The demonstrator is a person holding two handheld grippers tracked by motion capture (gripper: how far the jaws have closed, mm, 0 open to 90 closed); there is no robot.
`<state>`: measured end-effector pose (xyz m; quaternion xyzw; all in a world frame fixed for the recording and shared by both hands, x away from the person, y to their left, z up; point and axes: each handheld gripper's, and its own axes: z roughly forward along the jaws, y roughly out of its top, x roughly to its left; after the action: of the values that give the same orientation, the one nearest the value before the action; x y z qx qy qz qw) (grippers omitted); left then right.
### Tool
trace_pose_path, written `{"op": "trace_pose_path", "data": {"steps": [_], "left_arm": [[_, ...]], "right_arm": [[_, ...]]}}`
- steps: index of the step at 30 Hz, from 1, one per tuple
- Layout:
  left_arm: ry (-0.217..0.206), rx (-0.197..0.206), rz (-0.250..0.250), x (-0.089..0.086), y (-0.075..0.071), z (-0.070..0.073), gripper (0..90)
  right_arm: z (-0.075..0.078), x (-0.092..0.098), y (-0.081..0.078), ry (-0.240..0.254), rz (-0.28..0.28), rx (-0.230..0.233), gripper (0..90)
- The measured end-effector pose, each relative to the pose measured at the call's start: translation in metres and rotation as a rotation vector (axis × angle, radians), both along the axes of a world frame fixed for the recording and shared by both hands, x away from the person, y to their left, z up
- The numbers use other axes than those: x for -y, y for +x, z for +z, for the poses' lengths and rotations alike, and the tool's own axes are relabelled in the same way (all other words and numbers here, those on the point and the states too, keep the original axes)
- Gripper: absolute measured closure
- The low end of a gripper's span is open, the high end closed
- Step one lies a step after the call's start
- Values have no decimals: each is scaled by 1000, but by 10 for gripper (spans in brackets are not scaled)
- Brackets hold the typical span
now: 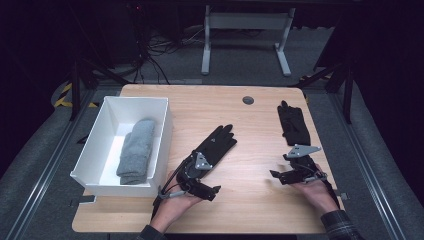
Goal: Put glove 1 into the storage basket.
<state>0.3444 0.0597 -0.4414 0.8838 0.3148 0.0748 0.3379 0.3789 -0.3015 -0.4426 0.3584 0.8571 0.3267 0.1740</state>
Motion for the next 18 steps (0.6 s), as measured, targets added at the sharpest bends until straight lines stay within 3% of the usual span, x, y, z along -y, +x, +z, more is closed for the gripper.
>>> {"op": "trace_pose_path", "data": {"steps": [3,6,9,11,13,15,18], "left_arm": [[0,-10,3,-4,-1,-8,47],[12,18,28,-6,-4,-16,47],[23,9,31,-7,-4,-22,37],[34,-7,24,-7,-3,-28,26],[27,5,10,-9,-3,-29,0],[19,2,5,-10,-3,-30,0],[29,39,-18,-12,-5,-32,3]], "right_arm": [[7,5,11,10,-27,8,207],[11,9,18,27,-35,9,232],[16,14,31,26,-71,23,255],[19,19,38,38,-93,33,278],[22,26,48,37,-123,57,362],[23,29,52,38,-133,62,376],[23,37,66,44,-169,60,418]]}}
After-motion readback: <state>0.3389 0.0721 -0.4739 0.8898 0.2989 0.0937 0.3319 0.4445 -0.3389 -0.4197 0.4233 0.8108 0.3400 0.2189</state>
